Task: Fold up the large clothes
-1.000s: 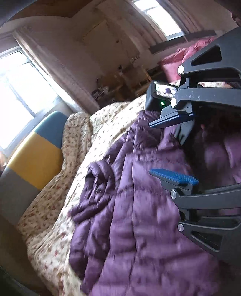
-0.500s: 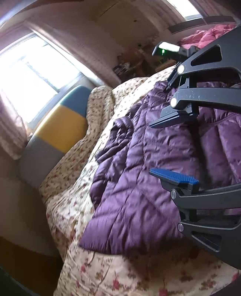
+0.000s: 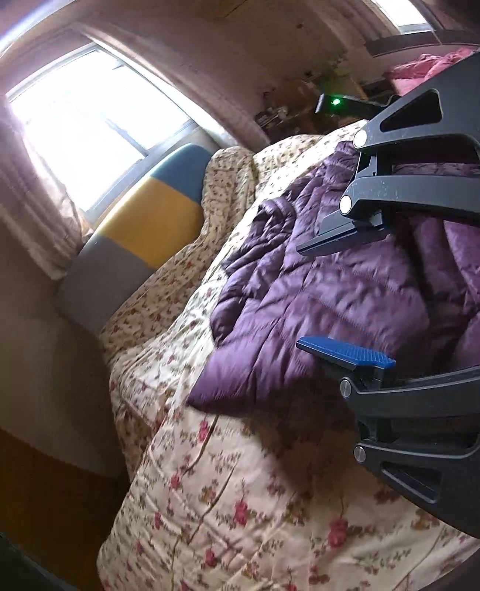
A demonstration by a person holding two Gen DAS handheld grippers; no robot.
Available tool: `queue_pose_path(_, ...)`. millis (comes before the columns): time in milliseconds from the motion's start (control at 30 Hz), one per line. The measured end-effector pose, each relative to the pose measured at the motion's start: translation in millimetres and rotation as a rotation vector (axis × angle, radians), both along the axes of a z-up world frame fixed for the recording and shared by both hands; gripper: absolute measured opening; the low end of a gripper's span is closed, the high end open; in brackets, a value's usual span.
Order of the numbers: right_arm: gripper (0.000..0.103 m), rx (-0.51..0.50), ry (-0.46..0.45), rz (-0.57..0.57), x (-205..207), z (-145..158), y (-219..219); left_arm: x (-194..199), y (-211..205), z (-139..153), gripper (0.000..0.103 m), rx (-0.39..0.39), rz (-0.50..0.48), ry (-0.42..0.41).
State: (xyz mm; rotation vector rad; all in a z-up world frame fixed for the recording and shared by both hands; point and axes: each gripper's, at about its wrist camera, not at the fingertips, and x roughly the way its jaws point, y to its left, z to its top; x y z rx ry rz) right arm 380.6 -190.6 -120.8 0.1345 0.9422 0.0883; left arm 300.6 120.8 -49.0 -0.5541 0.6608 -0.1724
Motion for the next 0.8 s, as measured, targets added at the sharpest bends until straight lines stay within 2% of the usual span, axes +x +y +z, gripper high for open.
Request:
queue_pose_path(233, 0.006, -0.169, -0.054, -0.117, -8.2, 7.9, -23.0, 4.5, 19.1, 4.1, 0.044, 0.006, 0.052, -0.012)
queue_pose_path(433, 0.006, -0.262, -0.035, -0.194, -13.2, 5.1, -44.7, 24.2, -8.4, 1.8, 0.044, 0.122, -0.005, 0.005)
queue_pose_path(533, 0.006, -0.295, -0.021, -0.21, -18.1, 0.5, -54.8, 41.6, -30.8, -6.6, 0.044, 0.224, -0.038, 0.045)
queue_pose_path(633, 0.006, -0.302, -0.004, -0.211, -19.8, -9.7, -62.1, 61.3, -43.5, -28.7, 0.044, 0.301, -0.06, 0.127)
queue_pose_path(700, 0.006, -0.299, 0.001, -0.208, -20.3, -17.3, -65.0, 69.7, -44.1, -46.6, 0.043, 0.333, -0.057, 0.184)
queue_pose_path(733, 0.006, -0.295, 0.0, -0.204, -20.6, -21.0, -66.6, 73.3, -42.8, -59.1, 0.039, 0.351, -0.054, 0.224)
queue_pose_path(800, 0.006, -0.288, -0.005, -0.198, -21.3, -25.6, -68.1, 73.5, -38.5, -73.9, 0.039, 0.337, -0.053, 0.237)
